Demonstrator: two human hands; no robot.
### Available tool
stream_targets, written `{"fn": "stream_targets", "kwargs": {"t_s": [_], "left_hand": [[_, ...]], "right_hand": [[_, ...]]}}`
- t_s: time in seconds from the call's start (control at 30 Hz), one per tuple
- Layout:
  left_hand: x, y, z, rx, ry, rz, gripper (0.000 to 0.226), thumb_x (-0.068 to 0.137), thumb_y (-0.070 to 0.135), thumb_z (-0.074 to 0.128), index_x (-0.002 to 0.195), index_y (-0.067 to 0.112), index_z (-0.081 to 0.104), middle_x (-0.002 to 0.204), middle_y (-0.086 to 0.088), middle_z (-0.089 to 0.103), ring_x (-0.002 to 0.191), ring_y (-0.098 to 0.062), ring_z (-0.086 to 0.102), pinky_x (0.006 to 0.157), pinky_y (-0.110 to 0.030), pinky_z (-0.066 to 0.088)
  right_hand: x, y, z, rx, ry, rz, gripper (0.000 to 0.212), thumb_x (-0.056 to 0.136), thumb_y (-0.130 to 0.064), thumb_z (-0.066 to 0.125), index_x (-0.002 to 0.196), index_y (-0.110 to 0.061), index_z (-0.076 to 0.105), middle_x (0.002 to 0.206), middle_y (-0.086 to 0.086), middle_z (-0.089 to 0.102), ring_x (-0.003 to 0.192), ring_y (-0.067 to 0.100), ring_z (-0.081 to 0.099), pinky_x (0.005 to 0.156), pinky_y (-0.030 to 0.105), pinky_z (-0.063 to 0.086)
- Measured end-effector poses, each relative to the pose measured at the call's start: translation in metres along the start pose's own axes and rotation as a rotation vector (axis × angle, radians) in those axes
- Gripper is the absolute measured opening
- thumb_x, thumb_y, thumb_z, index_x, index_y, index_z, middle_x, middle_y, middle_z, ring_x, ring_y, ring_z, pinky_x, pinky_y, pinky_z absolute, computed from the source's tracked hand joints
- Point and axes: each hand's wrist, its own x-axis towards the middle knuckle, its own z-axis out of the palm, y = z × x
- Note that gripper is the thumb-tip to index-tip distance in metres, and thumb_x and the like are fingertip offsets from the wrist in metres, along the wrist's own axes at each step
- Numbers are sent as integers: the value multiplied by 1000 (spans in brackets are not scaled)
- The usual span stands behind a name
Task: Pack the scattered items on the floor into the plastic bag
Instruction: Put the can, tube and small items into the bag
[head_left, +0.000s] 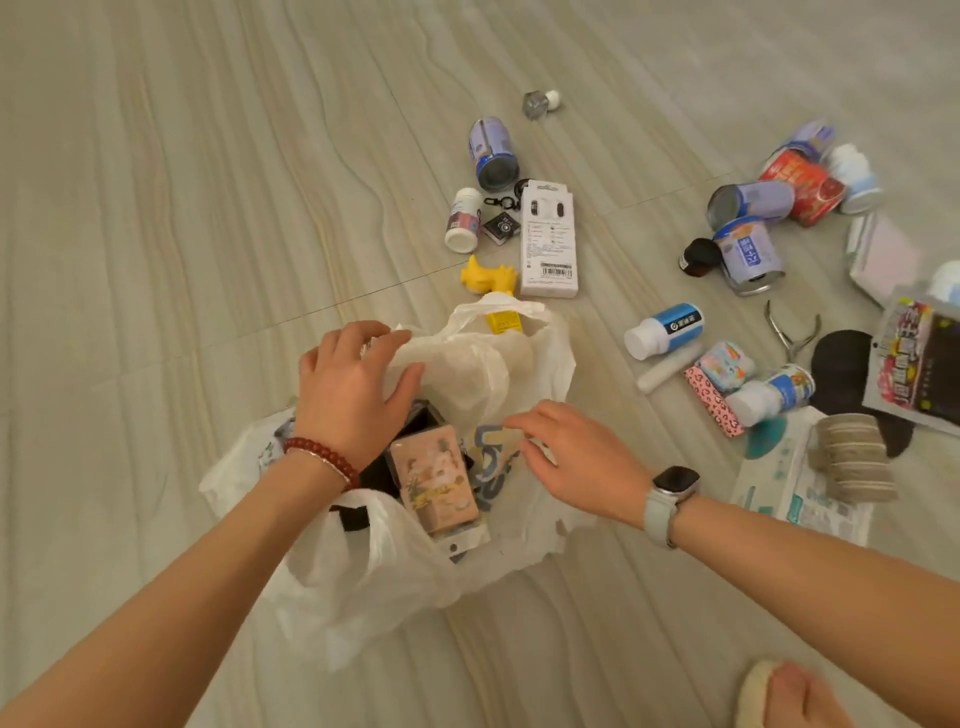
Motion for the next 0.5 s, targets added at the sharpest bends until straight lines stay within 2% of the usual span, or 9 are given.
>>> {"fn": "stream_targets", "kwargs": {"t_s": [0.1, 0.2, 0.27, 0.4, 0.5], "left_hand": [[22, 53, 3, -6, -68, 130, 52, 79, 47, 34, 111, 15, 60, 110, -10, 61, 102, -34, 56, 86, -46, 41], [41, 115, 21, 4, -191, 272, 58, 77, 51, 30, 113, 16, 59, 112, -9, 60, 103, -32, 56, 85, -43, 42], [47, 157, 42, 5, -313, 306, 62, 77, 54, 28, 119, 17, 54, 118, -7, 56, 109, -30, 53, 87, -40, 40], [36, 236, 104, -79, -601, 202, 54, 87, 46, 48, 131, 17, 40, 130, -7, 47, 120, -26, 45, 99, -39, 38], [9, 284, 147, -240, -829, 3, 80, 79, 54, 56, 141, 14, 23, 142, -9, 34, 130, -27, 34, 108, -40, 32]], "right_hand": [[-19, 40, -44, 96, 106, 25, 32, 93, -19, 44, 123, -19, 53, 113, 2, 55, 110, 16, 48, 87, 28, 39], [-37, 103, -89, 84, 204, 158, 28, 89, -15, 52, 116, -15, 60, 113, 10, 59, 110, 26, 50, 95, 32, 35], [-52, 144, -111, 52, 237, 277, 28, 88, -20, 54, 115, -17, 60, 115, 11, 59, 112, 30, 49, 97, 37, 36], [-90, 194, -122, -37, 188, 514, 48, 85, -44, 52, 129, -25, 45, 131, 5, 44, 123, 27, 35, 99, 42, 34], [-116, 215, -109, 71, 165, 649, 66, 79, -52, 55, 135, -28, 31, 139, 6, 30, 129, 30, 27, 101, 46, 33]]}}
